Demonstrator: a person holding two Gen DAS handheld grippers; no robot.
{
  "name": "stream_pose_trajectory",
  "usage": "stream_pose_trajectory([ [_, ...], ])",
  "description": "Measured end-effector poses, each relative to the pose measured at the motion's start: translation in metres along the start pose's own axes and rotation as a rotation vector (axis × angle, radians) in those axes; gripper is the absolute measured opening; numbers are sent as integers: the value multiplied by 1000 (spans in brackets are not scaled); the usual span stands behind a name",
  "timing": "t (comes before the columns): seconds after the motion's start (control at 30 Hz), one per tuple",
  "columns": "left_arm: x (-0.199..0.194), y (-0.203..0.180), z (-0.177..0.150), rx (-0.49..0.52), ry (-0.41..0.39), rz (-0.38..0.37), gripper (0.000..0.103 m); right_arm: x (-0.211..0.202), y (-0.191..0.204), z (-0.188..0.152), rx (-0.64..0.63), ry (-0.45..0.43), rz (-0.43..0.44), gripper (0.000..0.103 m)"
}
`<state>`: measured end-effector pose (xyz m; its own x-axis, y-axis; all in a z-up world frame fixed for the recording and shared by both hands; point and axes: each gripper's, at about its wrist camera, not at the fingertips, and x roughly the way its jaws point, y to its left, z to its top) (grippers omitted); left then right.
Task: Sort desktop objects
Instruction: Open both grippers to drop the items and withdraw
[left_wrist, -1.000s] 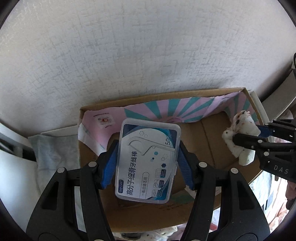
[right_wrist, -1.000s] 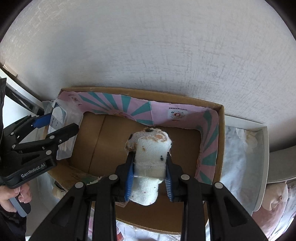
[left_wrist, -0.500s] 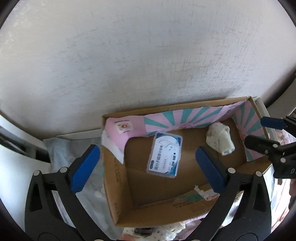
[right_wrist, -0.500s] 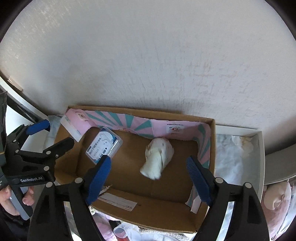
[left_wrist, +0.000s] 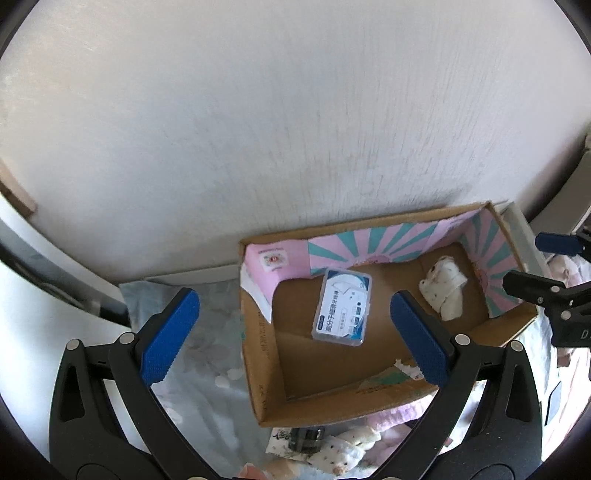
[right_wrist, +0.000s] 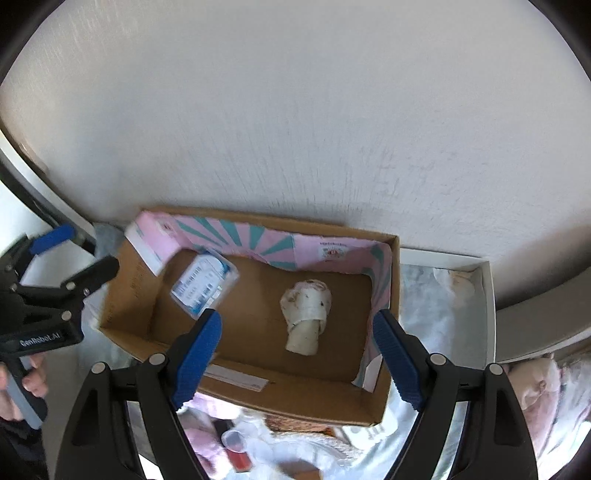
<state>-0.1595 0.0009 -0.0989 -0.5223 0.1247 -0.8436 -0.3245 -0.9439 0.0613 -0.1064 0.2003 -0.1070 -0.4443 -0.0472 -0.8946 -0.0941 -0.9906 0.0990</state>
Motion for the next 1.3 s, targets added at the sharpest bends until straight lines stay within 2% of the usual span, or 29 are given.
stream_pose_trajectory([
  [0.2,-24,12,-5,-25,13,12,103,-24,2,-7,15,-52,6,81],
  [0.3,-40,20,-10,-51,-24,-42,103,-34,3,-11,21,-67,23,81],
  [0.53,-71,53,-17,-128,-45,-66,103,-64,4,-18,18,-108,-6,81],
  [0.77,-90,75,-46,-107,-59,-8,103,-88,-3,-48,7,-131,-24,81],
  [1.0,-79,74,-92,-99,-22,1,103,-77,-5,-75,-4,-103,-22,81],
  [1.3,-61,48,-130,-94,19,-64,102,-46,-9,-111,2,-73,14,81],
])
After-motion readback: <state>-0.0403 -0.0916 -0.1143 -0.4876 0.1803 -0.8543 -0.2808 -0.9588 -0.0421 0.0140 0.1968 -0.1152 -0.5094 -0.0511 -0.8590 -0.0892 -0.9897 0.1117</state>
